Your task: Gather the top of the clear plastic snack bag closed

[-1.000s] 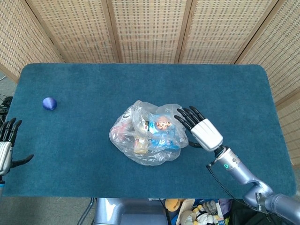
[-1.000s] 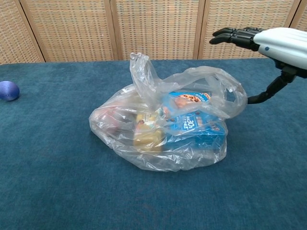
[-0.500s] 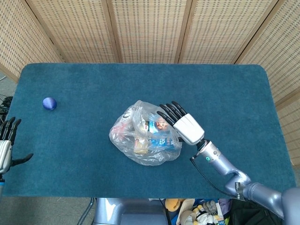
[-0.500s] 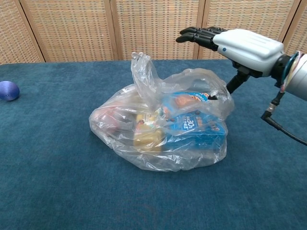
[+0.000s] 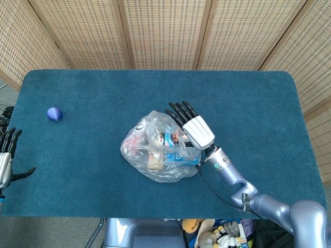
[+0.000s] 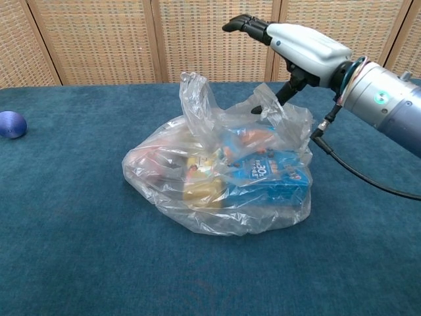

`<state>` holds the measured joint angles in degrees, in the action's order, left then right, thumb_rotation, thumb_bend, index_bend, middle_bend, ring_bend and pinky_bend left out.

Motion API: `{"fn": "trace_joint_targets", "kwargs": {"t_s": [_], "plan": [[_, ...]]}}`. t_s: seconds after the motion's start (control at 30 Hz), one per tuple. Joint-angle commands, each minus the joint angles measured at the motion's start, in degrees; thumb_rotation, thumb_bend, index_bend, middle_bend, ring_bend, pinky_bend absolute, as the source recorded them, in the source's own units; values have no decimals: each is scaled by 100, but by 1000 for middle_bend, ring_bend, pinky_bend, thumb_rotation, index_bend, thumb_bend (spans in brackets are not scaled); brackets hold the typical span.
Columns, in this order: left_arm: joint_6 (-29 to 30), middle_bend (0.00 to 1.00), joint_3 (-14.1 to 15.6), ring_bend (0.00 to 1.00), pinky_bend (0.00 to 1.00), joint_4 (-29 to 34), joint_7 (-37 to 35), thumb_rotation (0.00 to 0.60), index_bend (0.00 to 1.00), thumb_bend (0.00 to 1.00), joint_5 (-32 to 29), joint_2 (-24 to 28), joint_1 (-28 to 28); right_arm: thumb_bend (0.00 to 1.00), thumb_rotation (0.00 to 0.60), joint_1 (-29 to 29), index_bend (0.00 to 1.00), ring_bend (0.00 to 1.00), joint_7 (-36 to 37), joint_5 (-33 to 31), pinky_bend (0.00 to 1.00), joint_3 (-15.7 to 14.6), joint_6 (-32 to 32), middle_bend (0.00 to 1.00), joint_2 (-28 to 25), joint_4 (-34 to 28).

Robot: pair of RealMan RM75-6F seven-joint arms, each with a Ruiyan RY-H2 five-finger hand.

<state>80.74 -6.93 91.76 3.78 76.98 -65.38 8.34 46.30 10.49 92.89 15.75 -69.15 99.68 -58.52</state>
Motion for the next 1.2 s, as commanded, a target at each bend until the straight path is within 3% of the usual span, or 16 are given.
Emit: {"fn": "trace_joint_targets", "kwargs": {"t_s": [0.03,0.63,0.87,0.97,1.2], "plan": [[-22,0,-4,0,0,-1,5,600,0,5,-17,-4,13,0,600,100,3,0,58,-204,0,178,21,0,58,-119],[-225,0,4,0,0,28,11,600,0,8,-100,12,112,0,600,353,162,0,-36,-1529,0,1135,187,0,72,-1189],[-424,0,14,0,0,60,-79,600,0,7,-82,28,221,0,600,337,178,0,4,-2053,0,1455,237,0,-5,-1542],[-644,0,9,0,0,46,-265,600,0,9,-61,51,334,0,600,324,178,0,-20,-2326,0,1608,282,0,-60,-1700],[-1214,0,-4,0,0,67,-1121,600,0,12,182,155,665,0,600,284,178,0,-236,-2555,0,1620,352,0,-235,-1887]]}}
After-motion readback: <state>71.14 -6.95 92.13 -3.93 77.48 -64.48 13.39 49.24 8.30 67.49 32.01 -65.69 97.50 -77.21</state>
